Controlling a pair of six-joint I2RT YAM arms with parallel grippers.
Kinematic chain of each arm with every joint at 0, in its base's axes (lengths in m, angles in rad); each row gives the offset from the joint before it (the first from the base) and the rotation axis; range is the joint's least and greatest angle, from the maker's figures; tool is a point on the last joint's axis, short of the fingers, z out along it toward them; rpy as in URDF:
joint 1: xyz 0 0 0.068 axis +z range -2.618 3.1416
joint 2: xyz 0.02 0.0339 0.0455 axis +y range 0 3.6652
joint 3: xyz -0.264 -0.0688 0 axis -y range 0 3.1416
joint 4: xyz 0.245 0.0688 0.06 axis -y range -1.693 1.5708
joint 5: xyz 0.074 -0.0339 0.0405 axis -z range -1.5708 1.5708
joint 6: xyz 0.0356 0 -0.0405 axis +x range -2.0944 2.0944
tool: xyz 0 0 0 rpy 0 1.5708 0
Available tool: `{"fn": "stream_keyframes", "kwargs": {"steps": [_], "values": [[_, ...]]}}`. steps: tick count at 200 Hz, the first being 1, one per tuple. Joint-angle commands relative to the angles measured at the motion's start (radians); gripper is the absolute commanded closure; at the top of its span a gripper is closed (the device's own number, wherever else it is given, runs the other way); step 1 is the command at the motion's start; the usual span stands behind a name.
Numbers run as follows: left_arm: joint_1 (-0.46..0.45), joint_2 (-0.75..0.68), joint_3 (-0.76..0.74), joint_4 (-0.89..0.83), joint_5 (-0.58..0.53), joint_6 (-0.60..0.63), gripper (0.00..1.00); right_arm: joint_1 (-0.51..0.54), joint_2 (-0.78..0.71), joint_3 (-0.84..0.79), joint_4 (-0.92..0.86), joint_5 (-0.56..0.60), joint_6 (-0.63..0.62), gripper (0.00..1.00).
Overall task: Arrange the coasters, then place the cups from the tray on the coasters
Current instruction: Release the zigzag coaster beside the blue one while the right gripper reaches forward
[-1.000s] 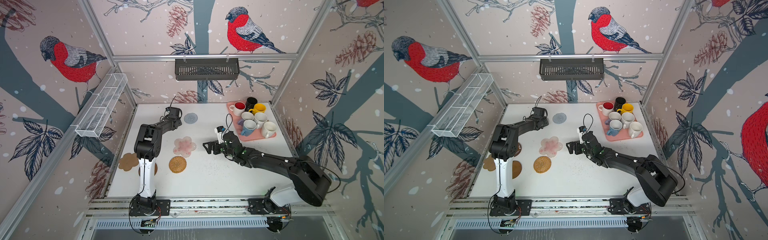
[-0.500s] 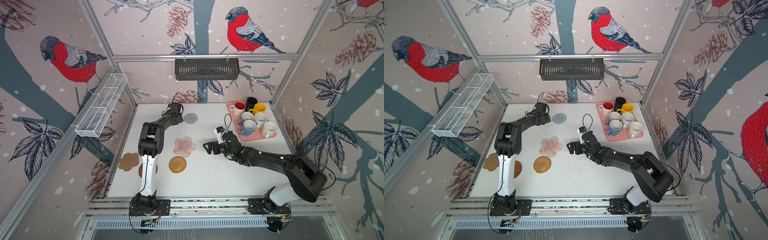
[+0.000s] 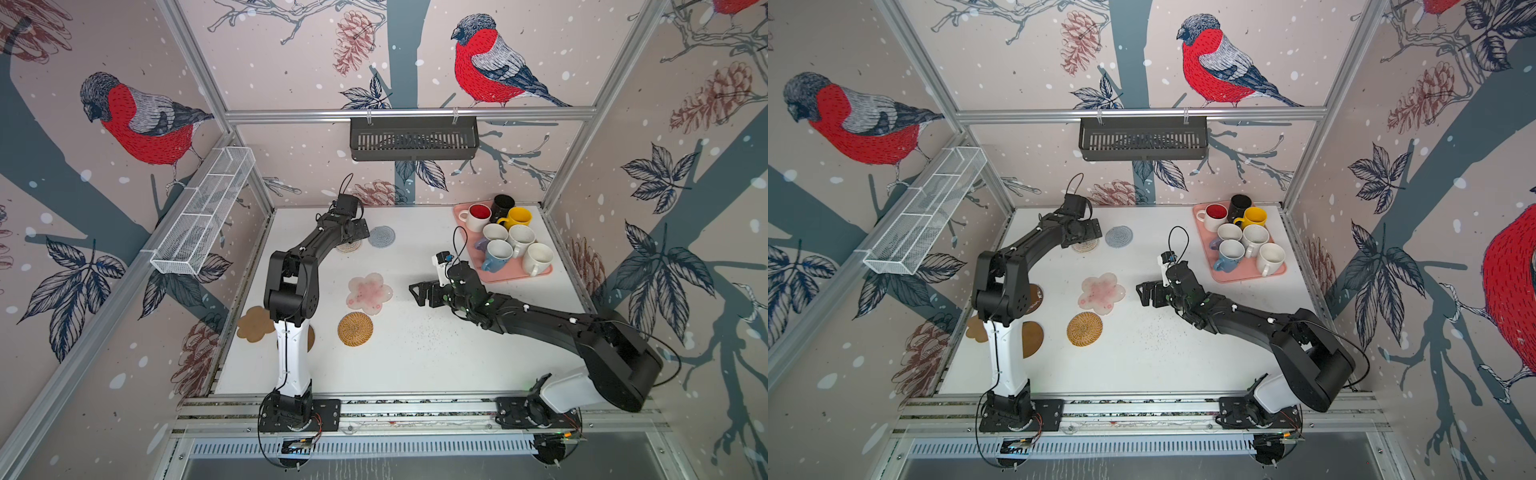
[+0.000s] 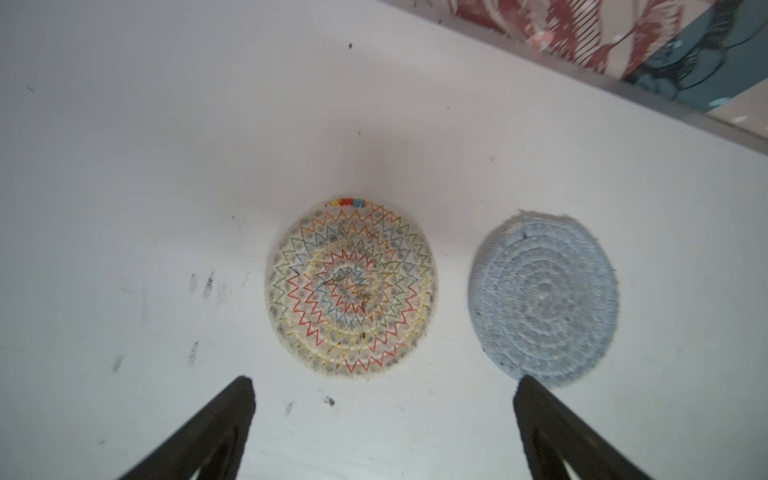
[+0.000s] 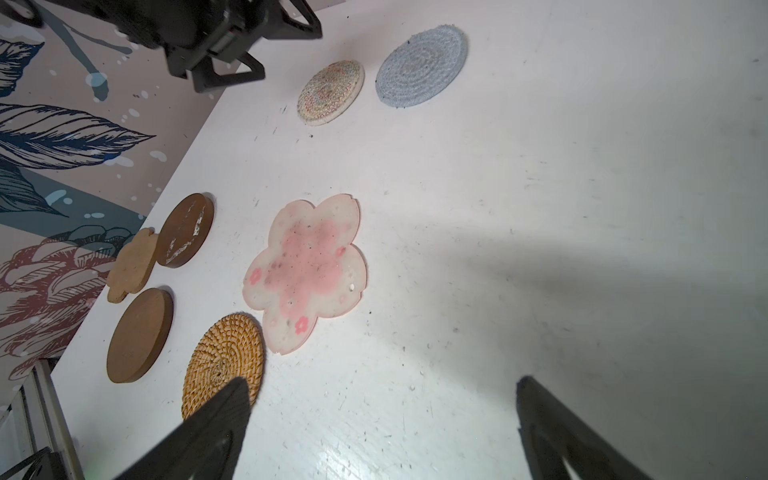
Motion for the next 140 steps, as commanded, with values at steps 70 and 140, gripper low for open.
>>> {"fn": "stream_keyframes", "kwargs": {"steps": [70, 140], "values": [[-0.015, -0.547, -0.516, 0.008, 0.065, -0.037, 0.02, 0.127, -0.075, 0.015, -0.182, 0.161, -0.051, 0.05], [-0.027, -1.087, -0.814, -0.029, 0.093, -0.039, 0.02, 0.199, 0.185, 0.299, -0.308, 0.238, -0.141, 0.08]]}}
